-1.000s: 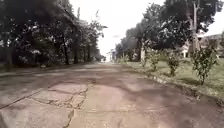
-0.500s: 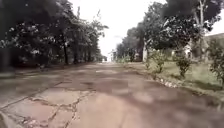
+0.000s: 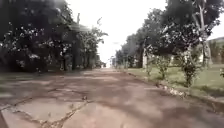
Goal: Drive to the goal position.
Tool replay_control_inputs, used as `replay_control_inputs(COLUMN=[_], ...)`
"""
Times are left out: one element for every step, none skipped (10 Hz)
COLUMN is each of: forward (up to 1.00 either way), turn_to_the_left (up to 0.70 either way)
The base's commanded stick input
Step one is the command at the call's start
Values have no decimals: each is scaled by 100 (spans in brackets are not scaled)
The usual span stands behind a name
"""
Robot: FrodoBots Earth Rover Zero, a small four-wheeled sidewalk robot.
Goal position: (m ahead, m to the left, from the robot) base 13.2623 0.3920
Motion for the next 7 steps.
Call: replay_control_inputs(forward=[100, 100, 100, 100, 100, 100, 100], turn_to_the_left=[0, 0, 0, 0, 0, 0, 0])
